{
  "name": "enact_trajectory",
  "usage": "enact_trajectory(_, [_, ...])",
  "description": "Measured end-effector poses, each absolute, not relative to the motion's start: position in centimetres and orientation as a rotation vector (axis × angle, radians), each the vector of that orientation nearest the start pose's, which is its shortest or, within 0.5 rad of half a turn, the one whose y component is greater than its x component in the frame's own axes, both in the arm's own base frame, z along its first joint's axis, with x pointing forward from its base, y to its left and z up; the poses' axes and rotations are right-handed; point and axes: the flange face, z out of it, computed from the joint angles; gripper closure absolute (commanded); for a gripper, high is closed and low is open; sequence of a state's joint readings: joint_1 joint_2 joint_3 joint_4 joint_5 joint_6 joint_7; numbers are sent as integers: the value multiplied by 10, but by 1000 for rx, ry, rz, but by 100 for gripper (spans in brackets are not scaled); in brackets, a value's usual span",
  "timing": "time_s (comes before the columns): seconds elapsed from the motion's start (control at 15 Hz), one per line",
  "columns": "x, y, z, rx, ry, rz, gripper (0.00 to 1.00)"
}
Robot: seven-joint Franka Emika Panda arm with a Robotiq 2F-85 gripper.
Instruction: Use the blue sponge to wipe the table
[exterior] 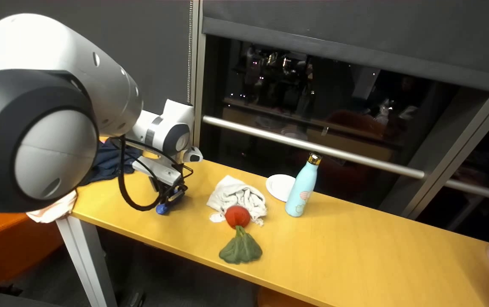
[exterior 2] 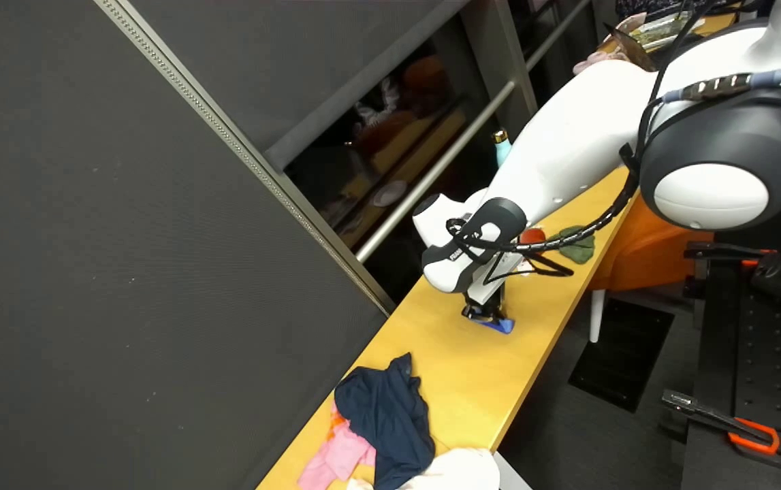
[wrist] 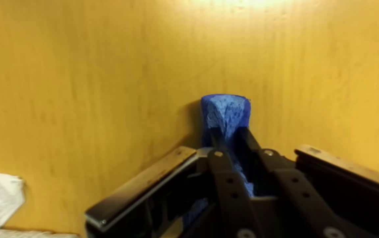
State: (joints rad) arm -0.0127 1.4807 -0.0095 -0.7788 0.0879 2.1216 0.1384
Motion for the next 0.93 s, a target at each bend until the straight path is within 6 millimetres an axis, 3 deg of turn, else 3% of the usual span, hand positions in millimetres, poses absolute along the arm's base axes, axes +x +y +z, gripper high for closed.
enact_trajectory(0.27, [741, 72, -19, -3103, 214, 210, 96])
enact_trajectory(0.33, [740, 83, -18, -3112, 205, 208, 96])
enact_trajectory(0.47, [740, 86, -18, -3128, 204, 202, 96])
enact_trajectory(0.6, [743, 63, -18, -3150, 233, 191, 96])
enact_trajectory(0.67, [744, 42, -18, -3168, 259, 186, 96])
enact_trajectory(0.93, [743, -67, -18, -3213, 424, 172, 96])
